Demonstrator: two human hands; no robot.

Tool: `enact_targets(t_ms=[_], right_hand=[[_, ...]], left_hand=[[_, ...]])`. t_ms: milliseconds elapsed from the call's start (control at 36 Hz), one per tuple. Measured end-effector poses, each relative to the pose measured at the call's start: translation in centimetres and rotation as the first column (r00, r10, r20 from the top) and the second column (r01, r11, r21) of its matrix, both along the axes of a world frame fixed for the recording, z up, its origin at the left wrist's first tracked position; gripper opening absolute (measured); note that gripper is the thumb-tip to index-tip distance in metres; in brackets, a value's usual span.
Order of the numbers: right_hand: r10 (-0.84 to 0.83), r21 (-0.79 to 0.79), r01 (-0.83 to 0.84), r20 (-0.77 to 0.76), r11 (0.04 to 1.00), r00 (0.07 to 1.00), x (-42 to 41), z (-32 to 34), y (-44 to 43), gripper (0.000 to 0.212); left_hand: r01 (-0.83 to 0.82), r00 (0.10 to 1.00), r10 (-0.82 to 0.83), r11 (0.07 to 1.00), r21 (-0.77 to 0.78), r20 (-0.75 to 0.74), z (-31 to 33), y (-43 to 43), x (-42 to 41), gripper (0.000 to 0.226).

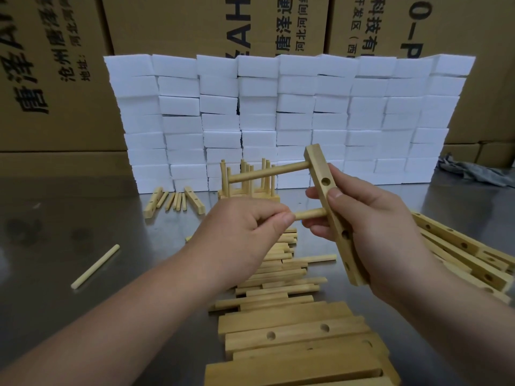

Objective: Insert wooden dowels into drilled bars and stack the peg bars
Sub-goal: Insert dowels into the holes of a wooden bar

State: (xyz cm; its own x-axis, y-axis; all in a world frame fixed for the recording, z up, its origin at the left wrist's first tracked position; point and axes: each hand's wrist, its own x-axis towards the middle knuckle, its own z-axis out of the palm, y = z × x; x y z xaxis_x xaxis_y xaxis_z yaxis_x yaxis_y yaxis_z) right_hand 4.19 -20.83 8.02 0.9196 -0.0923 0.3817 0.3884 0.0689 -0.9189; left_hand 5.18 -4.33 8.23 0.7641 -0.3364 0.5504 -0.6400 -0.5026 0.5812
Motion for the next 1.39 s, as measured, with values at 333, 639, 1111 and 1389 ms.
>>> enact_targets(t_ms=[333, 639, 1111, 1389], right_hand=[[0.027, 0.007, -0.027, 0.001, 1.000, 1.000, -0.2, -0.1, 0.2, 0.036], [0.027, 0.047, -0.024, -0.066, 0.999, 0.997, 0.1, -0.9, 1.2, 0.039], [-0.020, 0.221, 0.042, -0.099, 0.974, 0.995, 0.8, 0.1, -0.1, 0.033], [0.067, 0.307, -0.027, -0.118, 0.951, 0.991, 0.7, 0.2, -0.1, 0.023]], left_hand=[[-0.031, 0.945, -0.024, 0.986, -0.164, -0.327, 0.5, 0.0, -0.1, 0.025], [-0.028, 0.958, -0.001, 0.995, -0.099, -0.285, 1.7, 0.7, 0.1, 0.033], [-0.136, 0.983, 0.110, 0.973, 0.185, 0.147, 0.9, -0.2, -0.1, 0.044], [0.059, 0.960, -0.206, 0.813, -0.579, -0.191, 1.1, -1.4, -1.1, 0.018]])
